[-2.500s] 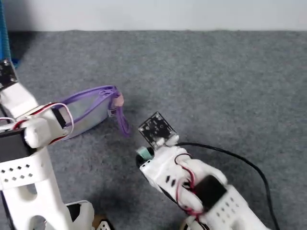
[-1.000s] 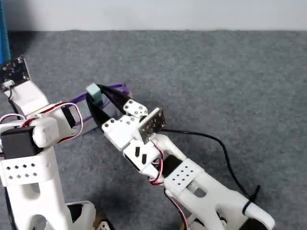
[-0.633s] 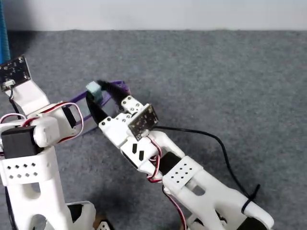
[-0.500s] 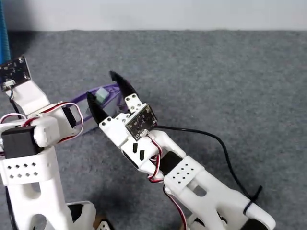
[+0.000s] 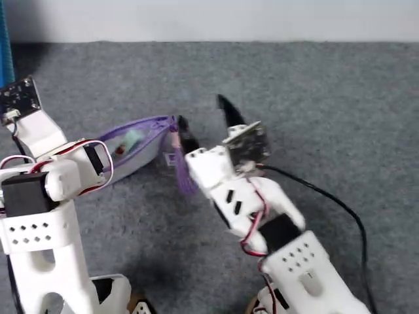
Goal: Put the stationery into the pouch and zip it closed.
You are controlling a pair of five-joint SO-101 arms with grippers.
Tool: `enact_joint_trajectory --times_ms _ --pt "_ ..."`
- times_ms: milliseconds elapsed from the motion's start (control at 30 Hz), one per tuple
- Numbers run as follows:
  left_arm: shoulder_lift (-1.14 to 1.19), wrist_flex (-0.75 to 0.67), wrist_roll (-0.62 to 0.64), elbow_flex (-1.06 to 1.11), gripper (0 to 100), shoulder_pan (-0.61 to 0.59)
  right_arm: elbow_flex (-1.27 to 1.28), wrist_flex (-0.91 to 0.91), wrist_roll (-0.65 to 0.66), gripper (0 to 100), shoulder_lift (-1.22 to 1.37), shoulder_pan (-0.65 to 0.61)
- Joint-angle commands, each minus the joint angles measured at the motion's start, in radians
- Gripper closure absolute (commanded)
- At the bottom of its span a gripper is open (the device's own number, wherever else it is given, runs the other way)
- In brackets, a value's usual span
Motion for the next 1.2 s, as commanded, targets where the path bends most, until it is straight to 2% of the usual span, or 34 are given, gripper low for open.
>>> enact_joint_trajectory --times_ms 0,100,300,433,533,767,1000,1167 --pt "-0.003 0.005 0.012 -0.018 99 0.003 -0.04 0.119 -0.052 72.0 -0.073 0.079" --pt "-0.003 0.005 0.012 -0.018 99 0.003 -0.04 0.148 -0.08 72.0 -0.076 0.081" --pt "-0.003 0.005 0.011 -0.018 99 -0.008 -0.032 0.156 -0.08 72.1 -0.073 -0.031" --pt "-0.003 0.005 0.009 -0.018 99 -0.037 0.009 0.145 -0.083 72.1 -0.031 -0.062" --pt "-0.003 0.005 0.009 -0.018 99 -0.031 0.005 0.131 -0.132 72.1 0.05 -0.077" --pt "-0.003 0.005 0.009 -0.018 99 -0.029 -0.018 -0.097 -0.135 72.2 0.286 -0.084" --pt "-0.003 0.005 0.008 -0.018 99 -0.029 -0.192 -0.099 -0.135 72.2 0.535 -0.077" --pt "-0.003 0.005 0.008 -0.018 99 -0.029 -0.253 -0.101 -0.135 72.2 0.591 -0.081"
